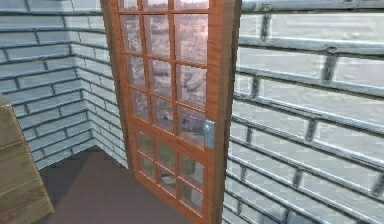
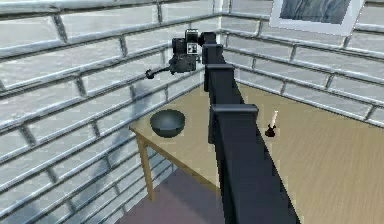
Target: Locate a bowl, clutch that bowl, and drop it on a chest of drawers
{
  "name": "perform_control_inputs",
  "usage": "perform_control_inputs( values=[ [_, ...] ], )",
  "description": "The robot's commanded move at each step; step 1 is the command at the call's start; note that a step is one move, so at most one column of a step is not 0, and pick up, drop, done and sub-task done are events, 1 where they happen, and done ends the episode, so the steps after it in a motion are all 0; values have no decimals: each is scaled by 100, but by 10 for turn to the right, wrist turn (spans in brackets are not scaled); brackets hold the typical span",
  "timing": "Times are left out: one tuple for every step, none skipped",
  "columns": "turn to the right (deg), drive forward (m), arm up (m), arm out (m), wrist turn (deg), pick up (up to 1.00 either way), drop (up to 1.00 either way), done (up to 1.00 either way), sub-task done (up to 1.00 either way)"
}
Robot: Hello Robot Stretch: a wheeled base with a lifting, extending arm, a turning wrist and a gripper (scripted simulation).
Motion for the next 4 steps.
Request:
perform_control_inputs(
  values=[
    [0, 0, -30, 0, 0, 0, 0, 0, 0],
    [0, 0, 0, 0, 0, 100, 0, 0, 0],
    [0, 0, 10, 0, 0, 0, 0, 0, 0],
    [0, 0, 20, 0, 0, 0, 0, 0, 0]
  ],
)
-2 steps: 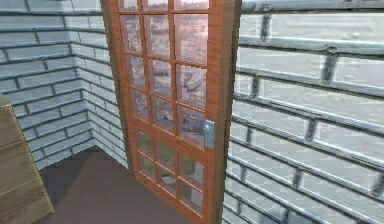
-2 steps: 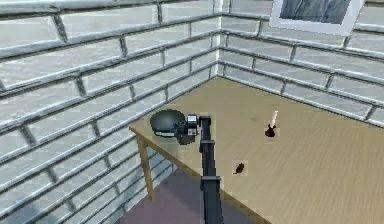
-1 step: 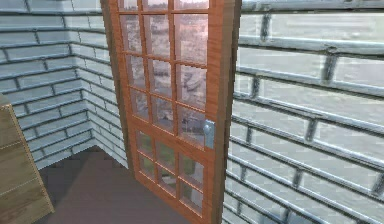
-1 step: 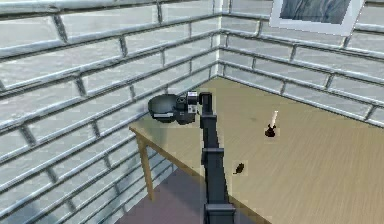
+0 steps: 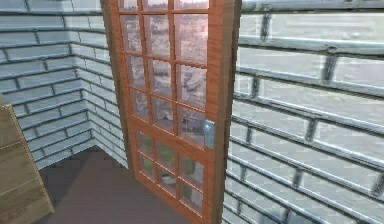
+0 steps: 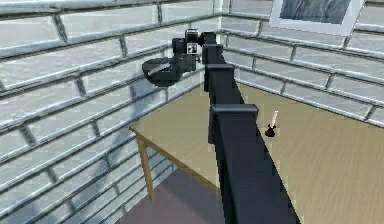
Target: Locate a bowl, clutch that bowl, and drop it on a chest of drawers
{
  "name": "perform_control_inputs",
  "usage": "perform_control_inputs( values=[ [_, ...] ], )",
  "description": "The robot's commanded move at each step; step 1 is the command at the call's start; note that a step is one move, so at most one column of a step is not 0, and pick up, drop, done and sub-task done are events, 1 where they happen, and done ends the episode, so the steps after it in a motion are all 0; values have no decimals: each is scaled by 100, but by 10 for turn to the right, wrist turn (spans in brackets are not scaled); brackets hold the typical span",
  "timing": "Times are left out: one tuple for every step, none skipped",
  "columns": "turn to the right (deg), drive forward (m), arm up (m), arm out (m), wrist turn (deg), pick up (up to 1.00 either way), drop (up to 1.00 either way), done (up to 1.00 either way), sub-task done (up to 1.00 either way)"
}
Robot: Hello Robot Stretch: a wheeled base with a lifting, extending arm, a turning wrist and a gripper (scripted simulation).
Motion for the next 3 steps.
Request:
perform_control_inputs(
  values=[
    [0, 0, 0, 0, -450, 0, 0, 0, 0],
    [0, 0, 0, 0, -450, 0, 0, 0, 0],
    [0, 0, 0, 0, -120, 0, 0, 0, 0]
  ],
)
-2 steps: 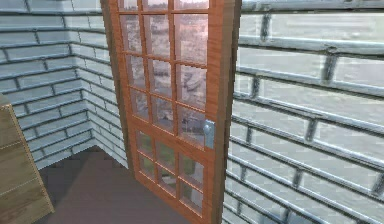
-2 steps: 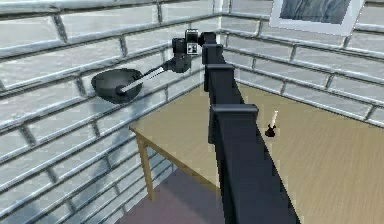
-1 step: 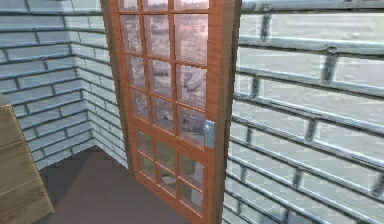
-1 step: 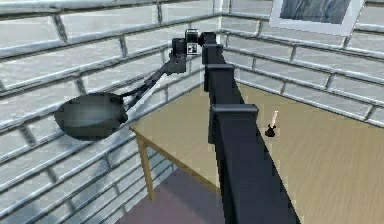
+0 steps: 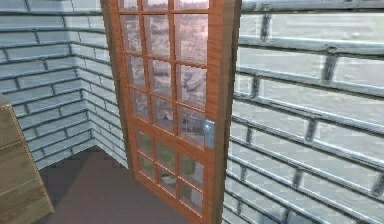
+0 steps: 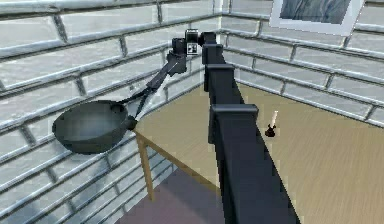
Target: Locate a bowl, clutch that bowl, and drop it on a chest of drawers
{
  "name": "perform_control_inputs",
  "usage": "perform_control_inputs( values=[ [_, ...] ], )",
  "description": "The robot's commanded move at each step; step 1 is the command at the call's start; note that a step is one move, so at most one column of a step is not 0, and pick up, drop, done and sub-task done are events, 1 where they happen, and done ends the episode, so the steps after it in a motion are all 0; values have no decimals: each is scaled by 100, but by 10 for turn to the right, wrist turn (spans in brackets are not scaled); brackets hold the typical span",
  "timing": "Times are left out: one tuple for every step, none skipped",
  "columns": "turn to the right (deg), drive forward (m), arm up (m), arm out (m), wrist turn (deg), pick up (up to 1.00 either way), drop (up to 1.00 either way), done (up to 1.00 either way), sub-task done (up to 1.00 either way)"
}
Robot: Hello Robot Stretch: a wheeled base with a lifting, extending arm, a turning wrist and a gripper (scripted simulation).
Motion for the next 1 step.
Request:
perform_control_inputs(
  values=[
    [0, 0, 0, -48, 0, 0, 0, 0, 0]
  ],
)
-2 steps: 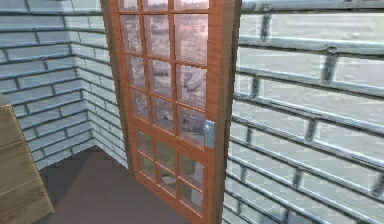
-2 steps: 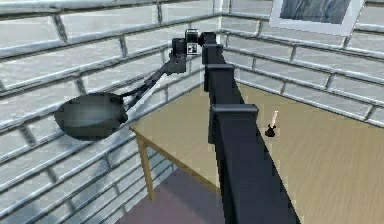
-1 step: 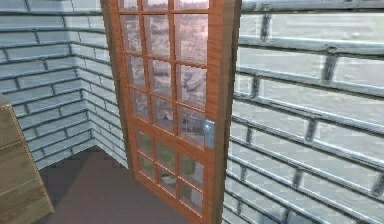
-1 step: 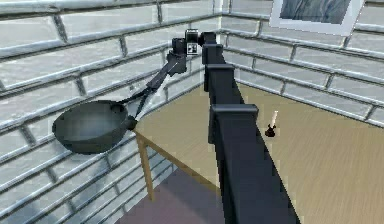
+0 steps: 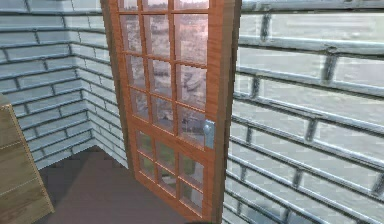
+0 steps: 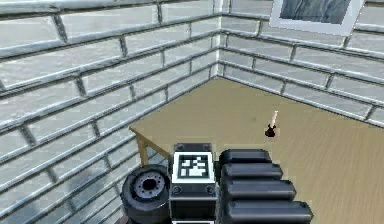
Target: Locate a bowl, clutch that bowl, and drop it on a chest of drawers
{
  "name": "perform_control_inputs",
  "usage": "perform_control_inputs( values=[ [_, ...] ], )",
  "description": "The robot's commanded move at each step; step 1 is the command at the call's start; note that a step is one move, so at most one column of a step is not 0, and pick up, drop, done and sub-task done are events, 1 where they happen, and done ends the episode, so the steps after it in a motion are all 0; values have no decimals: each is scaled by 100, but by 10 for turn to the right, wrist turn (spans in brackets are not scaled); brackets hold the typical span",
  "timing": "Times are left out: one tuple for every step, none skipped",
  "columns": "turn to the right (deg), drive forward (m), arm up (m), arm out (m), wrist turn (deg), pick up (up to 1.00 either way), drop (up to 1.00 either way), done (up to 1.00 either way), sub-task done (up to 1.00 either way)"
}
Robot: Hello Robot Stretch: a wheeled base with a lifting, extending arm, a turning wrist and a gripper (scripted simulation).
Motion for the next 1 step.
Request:
perform_control_inputs(
  values=[
    [-450, 0, 0, 0, 0, 0, 0, 0, 0]
  ],
)
